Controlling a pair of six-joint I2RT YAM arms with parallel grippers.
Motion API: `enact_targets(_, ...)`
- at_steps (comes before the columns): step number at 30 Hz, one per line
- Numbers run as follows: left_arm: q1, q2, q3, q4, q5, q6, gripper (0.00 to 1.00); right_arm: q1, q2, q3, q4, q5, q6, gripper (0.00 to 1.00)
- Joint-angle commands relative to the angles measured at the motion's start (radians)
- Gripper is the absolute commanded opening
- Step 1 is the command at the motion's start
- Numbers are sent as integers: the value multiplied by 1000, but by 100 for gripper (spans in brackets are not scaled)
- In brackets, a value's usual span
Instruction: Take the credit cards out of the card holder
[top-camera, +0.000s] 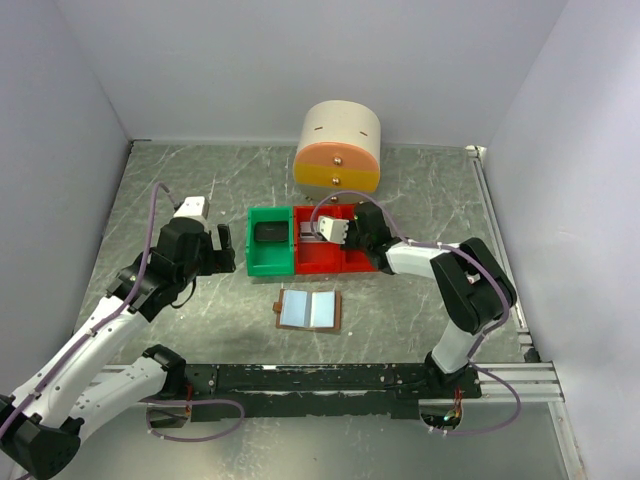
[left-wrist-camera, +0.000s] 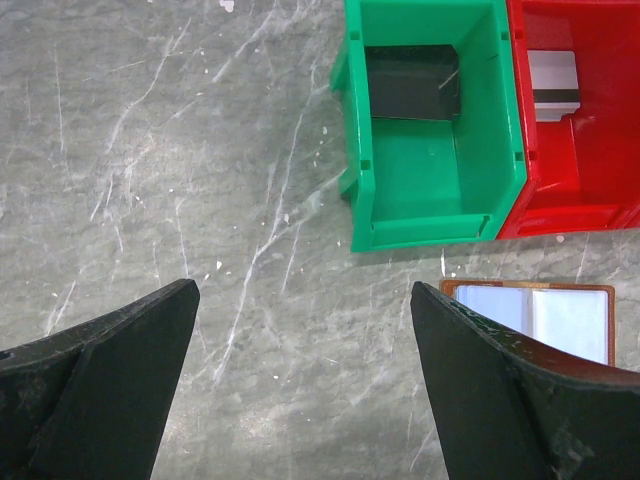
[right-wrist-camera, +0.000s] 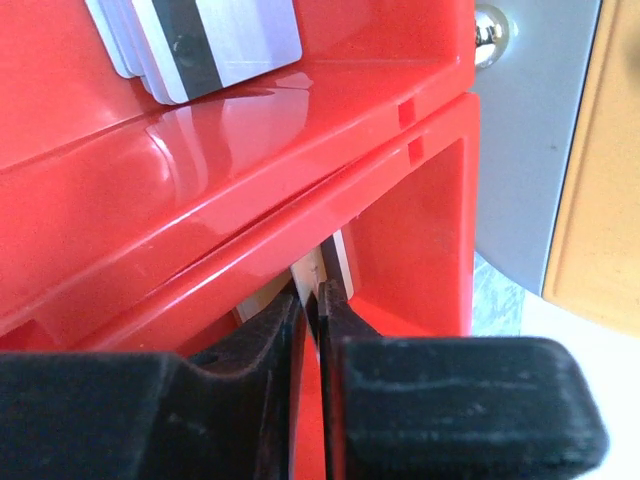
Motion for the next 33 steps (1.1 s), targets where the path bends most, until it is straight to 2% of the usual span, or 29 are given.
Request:
enact_targets(1, 3, -15, 1, 13, 11, 16, 99, -5, -42, -10, -27, -56, 5, 15)
enact_targets(4, 3, -13, -2, 16, 17, 18, 99, -5, -62, -6, -77, -59, 17, 23)
enact_targets(8, 3, -9, -1, 13, 16, 15, 99, -5, -63, 8, -122, -44, 38, 27)
enact_targets(10, 3, -6, 0, 11, 17, 15, 99, -5, -71, 4, -134, -56, 45, 44)
enact_targets(14, 3, -2, 1, 10, 20, 16, 99, -5, -65, 24, -163, -52, 76, 46)
enact_targets(21, 3, 1, 0, 12, 33, 22, 99, -6, -128, 11, -98, -52, 156, 48)
enact_targets(26, 3, 2, -5, 21, 45, 26, 99, -5, -264, 7, -30, -41, 375, 51)
enact_targets(30, 3, 9, -6, 26, 54, 32, 99, -5, -399, -42, 20, -12, 702, 56)
enact_targets(33, 3, 21, -4, 23, 56, 33, 99, -5, -484, -88, -13, 75, 1010, 57)
